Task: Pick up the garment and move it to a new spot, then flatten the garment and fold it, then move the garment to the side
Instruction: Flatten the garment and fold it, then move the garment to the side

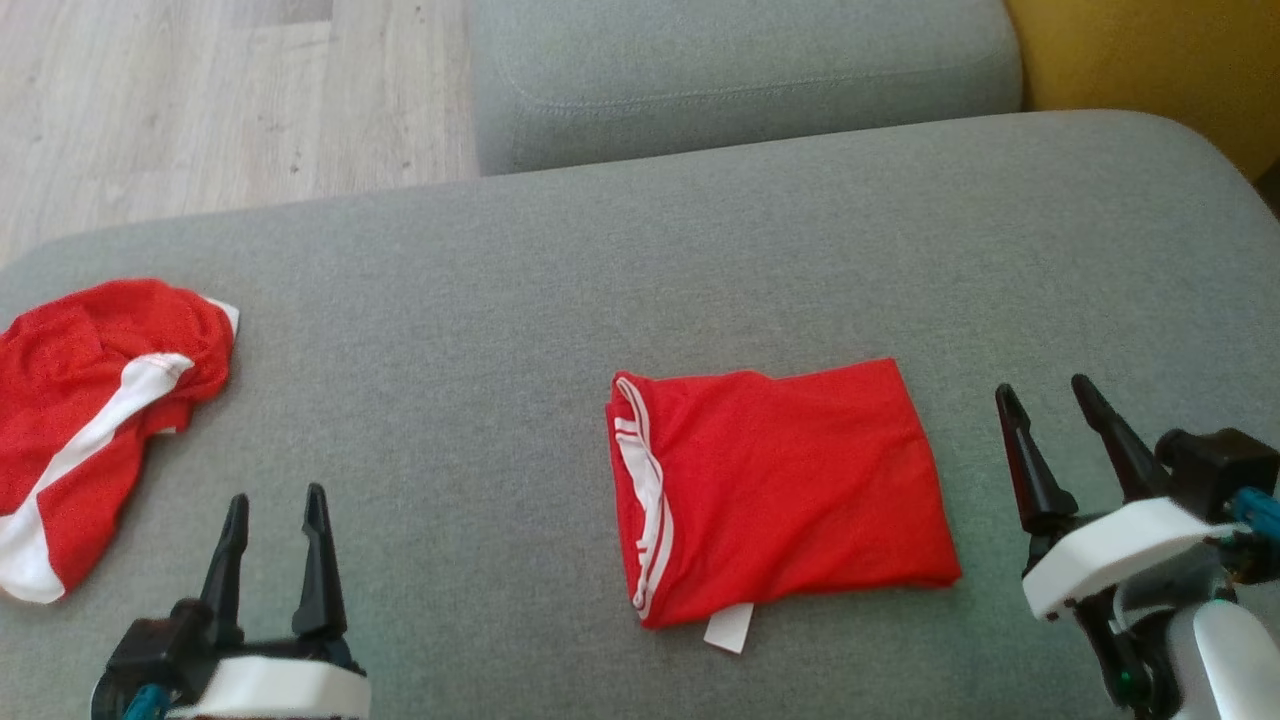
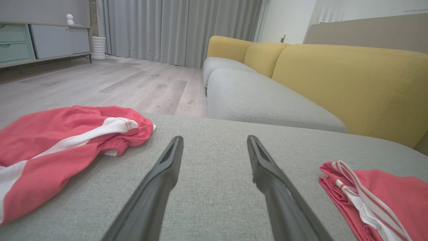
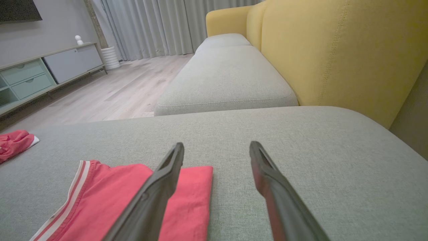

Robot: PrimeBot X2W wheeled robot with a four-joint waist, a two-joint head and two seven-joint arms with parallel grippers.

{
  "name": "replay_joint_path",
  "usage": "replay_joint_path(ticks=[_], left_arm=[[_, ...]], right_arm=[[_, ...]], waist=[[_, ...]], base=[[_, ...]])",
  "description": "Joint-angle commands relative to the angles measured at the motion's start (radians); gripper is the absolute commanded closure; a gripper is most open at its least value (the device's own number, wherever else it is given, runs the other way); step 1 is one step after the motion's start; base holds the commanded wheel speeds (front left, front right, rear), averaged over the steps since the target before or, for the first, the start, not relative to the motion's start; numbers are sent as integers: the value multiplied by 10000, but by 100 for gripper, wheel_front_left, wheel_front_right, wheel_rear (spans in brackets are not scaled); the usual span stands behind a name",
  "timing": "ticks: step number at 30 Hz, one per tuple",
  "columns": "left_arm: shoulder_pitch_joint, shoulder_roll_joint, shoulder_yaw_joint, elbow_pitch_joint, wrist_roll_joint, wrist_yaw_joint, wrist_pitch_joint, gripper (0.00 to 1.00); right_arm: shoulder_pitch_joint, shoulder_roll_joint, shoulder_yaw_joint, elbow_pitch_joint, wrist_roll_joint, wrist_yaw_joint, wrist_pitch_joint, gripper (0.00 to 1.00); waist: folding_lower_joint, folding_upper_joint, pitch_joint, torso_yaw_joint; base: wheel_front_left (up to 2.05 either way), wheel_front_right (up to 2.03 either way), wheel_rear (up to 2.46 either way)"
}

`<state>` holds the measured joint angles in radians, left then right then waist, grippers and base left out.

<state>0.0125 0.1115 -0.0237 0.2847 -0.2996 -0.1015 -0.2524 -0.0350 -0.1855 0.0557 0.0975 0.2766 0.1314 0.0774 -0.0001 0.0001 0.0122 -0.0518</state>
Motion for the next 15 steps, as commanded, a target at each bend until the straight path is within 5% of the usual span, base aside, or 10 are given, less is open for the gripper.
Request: replay_joint_path(ticks=[1, 15], left_arm=[[-189, 29, 471, -317, 66, 47, -93, 0], [-194, -26, 513, -337, 201, 15, -93, 0]], right_arm=[[-160, -85, 142, -284, 78, -7, -151, 0], [-501, 32, 275, -259, 205, -7, 235, 0]], waist=[[1, -1, -64, -20], [1, -1, 138, 91]], base=[[0, 0, 0], [0, 0, 0]])
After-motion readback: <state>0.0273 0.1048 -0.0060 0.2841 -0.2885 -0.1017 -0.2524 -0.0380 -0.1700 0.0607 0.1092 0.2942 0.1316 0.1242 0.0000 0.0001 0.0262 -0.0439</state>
